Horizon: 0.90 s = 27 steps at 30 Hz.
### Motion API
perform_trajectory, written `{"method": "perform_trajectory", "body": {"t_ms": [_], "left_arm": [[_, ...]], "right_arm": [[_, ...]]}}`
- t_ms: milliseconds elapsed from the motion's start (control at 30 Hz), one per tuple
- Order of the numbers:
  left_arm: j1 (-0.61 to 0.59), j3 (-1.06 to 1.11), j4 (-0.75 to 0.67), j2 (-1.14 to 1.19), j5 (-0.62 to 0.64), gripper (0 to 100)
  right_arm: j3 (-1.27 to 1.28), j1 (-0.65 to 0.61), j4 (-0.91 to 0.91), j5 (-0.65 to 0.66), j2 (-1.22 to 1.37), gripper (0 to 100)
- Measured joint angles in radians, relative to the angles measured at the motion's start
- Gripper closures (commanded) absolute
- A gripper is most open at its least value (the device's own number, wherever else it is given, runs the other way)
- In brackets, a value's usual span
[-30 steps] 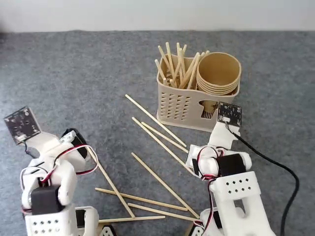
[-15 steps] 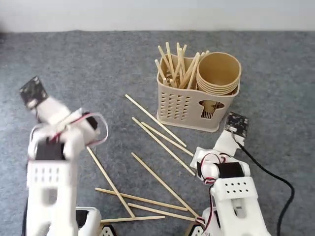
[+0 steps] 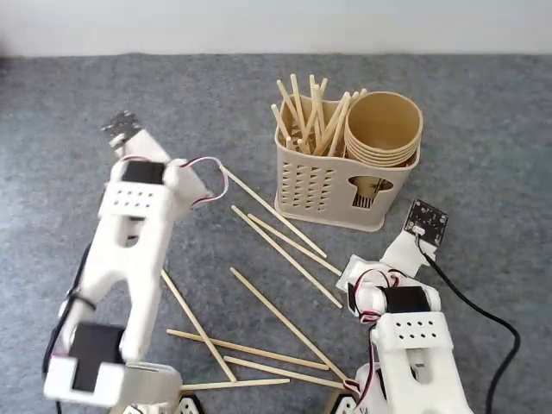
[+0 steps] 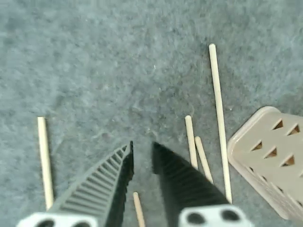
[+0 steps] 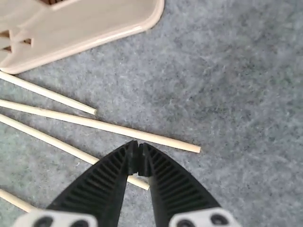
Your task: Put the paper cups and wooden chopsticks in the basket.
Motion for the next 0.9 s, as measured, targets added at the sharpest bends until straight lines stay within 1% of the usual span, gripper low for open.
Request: {"method": "perform_trajectory", "body": {"t_ms": [133, 400, 500, 633, 833, 900], "left_arm": [[0.041, -0.083, 0.000, 0.120, 0.028, 75], [0.144, -0.213, 0.000, 0.302, 0.083, 75], [0.172, -0.267, 0.000, 0.382, 0.110, 73], [0.187, -0.347, 0.000, 0.505, 0.143, 70], [0.187, -0.466, 0.002, 0.664, 0.147, 69], [0.187, -0.511, 0.032, 0.690, 0.153, 69]], "right_arm": [[0.000, 0.000, 0.000, 0.000, 0.000, 99.1], [0.000, 0.000, 0.000, 0.000, 0.000, 99.1], [0.000, 0.000, 0.000, 0.000, 0.000, 99.1], [0.000, 0.000, 0.000, 0.000, 0.000, 99.1], [0.000, 0.000, 0.000, 0.000, 0.000, 99.1], [0.000, 0.000, 0.000, 0.000, 0.000, 99.1]]}}
